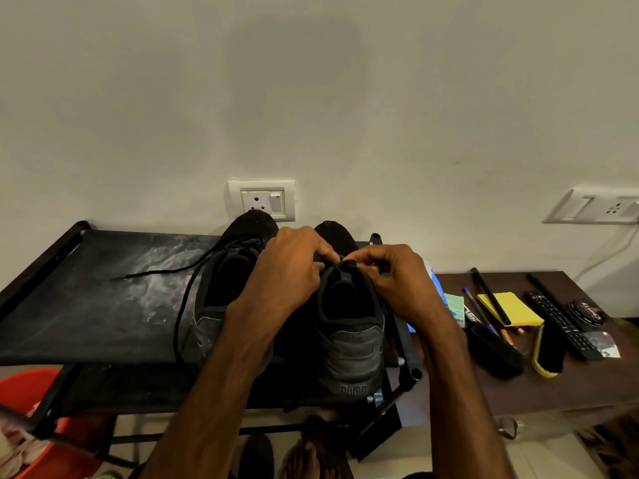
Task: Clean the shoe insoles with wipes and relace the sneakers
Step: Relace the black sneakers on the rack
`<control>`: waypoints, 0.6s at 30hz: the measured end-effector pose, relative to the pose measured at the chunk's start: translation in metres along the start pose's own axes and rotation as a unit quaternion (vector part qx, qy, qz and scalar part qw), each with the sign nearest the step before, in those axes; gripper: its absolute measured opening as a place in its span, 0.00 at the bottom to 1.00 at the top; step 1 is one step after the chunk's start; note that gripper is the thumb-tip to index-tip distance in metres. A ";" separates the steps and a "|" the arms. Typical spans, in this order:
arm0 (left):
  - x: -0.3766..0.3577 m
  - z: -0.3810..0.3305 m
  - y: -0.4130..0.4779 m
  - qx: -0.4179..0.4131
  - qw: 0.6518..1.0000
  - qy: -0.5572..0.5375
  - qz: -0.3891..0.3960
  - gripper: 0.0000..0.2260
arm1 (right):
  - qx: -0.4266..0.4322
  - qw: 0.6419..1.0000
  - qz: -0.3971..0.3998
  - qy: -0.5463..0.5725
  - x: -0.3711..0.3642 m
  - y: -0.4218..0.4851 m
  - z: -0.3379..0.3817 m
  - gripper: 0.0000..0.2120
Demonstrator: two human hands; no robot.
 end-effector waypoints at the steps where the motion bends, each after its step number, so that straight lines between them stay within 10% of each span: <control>1: 0.000 0.000 0.000 0.002 1.000 -0.003 -0.003 0.12 | 0.002 1.000 0.004 0.000 -0.001 0.000 0.001 0.10; 18: -0.007 0.002 0.001 0.032 0.999 0.040 -0.015 0.13 | -0.034 0.998 -0.042 0.021 -0.009 0.007 -0.010 0.08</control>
Point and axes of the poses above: each hand's wrist, its own y-axis towards the middle knuckle, its own x-axis out of the back of the hand, z = x × y, the point moved 6 cm from there along y, towards the middle knuckle, and after that the axes turned 6 degrees about -y, right-handed, at the moved point
